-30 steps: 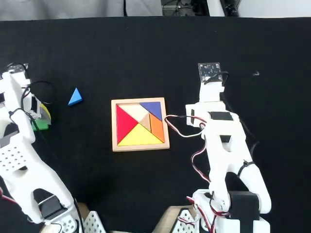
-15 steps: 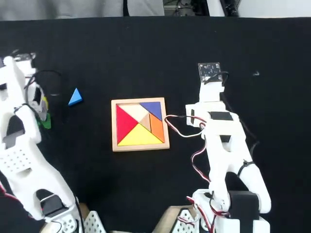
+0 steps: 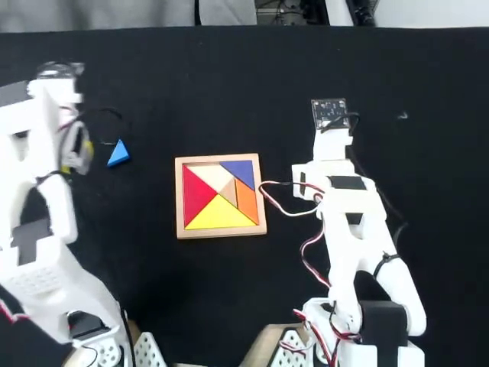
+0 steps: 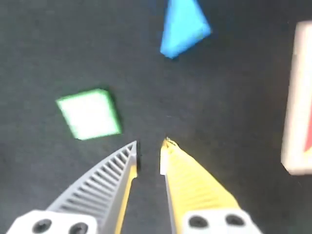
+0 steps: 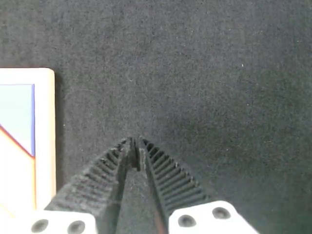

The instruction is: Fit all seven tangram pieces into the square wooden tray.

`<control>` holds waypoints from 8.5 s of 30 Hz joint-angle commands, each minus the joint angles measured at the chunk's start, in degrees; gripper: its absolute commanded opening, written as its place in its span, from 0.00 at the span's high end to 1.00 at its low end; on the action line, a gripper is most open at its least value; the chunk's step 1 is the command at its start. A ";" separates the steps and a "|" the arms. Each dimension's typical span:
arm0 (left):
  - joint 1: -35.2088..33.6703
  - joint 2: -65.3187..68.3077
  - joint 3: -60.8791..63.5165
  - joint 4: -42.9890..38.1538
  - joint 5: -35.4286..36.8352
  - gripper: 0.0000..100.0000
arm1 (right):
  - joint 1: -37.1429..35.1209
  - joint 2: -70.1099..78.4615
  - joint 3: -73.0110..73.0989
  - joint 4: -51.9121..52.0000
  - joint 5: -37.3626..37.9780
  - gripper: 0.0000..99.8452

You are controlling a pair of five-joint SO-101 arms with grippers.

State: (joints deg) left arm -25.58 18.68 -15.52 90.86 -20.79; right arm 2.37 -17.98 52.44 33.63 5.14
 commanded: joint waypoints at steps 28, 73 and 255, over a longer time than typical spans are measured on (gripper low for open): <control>-11.56 16.62 3.65 -19.43 -4.04 0.66 | 0.18 -0.04 -0.84 -1.14 0.44 0.99; 42.33 -1.58 0.48 -11.08 4.40 0.97 | 2.11 -0.48 -1.01 -1.14 0.44 0.99; 7.08 49.76 -64.22 6.68 -5.19 0.80 | 2.37 -0.04 1.19 -6.42 0.44 0.99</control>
State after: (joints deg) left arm -17.32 69.41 -76.35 97.19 -24.84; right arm 5.45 -17.98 54.02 28.53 5.14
